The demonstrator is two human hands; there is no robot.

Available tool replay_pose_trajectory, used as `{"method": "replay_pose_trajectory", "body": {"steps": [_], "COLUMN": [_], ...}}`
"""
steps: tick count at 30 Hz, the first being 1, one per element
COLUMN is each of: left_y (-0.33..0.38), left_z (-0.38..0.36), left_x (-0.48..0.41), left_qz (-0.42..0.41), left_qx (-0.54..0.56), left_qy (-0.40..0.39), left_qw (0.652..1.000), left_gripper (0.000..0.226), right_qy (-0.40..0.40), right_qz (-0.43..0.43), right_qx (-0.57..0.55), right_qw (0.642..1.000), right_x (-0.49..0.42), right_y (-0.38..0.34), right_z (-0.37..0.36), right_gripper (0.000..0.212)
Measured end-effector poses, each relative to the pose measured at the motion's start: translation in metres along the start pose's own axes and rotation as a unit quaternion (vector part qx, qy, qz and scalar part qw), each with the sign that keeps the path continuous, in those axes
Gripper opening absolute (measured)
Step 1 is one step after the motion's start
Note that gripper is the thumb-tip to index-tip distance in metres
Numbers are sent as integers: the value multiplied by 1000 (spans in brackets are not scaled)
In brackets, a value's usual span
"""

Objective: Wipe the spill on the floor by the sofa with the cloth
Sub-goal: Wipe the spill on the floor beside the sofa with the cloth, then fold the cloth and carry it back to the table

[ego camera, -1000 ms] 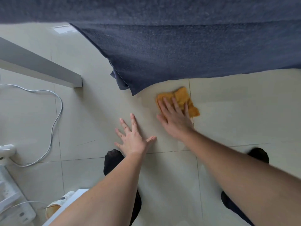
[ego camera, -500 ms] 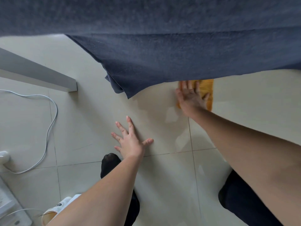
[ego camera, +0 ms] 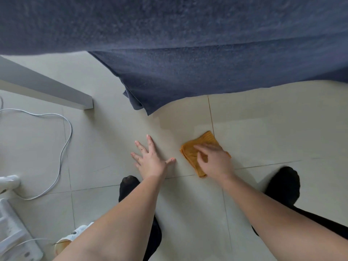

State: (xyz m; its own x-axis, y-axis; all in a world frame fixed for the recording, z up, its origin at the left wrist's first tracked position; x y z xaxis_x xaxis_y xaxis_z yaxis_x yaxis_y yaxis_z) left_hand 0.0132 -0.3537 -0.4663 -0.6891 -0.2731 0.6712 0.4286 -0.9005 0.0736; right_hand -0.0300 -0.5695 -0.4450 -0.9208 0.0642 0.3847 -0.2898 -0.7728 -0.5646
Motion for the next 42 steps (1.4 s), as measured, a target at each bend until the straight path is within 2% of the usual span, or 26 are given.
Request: {"method": "replay_pose_trajectory", "body": {"steps": [2,4,5,8,11,17,21,23,30,34,39,42], "left_y": [6,20,30,55,67,70,69,68,65,64,65,63], "left_z": [5,12,15,12,0,-17,-13,-7,22,55,119,165], "left_x": [5,12,16,22,23,25,25,28,62,95,141,173], "left_qz": [-54,-92,-103,-174,-203,-220,-207,-221,-244,-271,-316,-338], "left_qx": [-6,28,60,78,38,-8,46,49,59,87,123,133], "left_qy": [101,144,122,19,-8,14,-15,-27,-26,-7,54,70], "left_qw": [993,985,985,982,978,975,977,974,968,959,939,929], "left_gripper": [73,42,36,40,49,17,23,25,3,10,9,11], "right_qy": [111,118,101,5,-58,-37,-47,-67,-21,-13,62,104], "right_qz": [-33,-59,-70,-85,-81,-103,-110,-100,-107,-79,-5,5], "right_qx": [20,39,40,34,57,71,27,36,6,-9,-31,-46], "right_qw": [993,990,992,996,993,991,992,992,994,997,998,994], "right_x": [-10,-23,-31,-49,-61,-65,-59,-53,-11,23,61,76], "right_y": [4,7,7,9,9,8,12,12,0,-19,-61,-94], "right_z": [18,33,37,41,38,32,37,42,90,131,185,217], "right_gripper": [26,27,30,41,39,12,27,26,14,11,12,12]}}
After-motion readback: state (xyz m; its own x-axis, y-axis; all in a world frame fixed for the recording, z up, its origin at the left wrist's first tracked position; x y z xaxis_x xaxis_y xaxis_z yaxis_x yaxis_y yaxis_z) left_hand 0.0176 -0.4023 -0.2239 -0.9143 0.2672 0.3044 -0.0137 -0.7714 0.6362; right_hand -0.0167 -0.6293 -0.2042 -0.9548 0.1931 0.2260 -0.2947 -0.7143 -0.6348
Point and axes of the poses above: each hand's wrist, its own x-axis away from the middle knuckle, its own z-axis out of the back of the hand, y = z × x, the point moved 1 cm from there along -x, towards the middle knuckle, and after that the axes turned 3 degrees about -x, right-handed, at the moved point
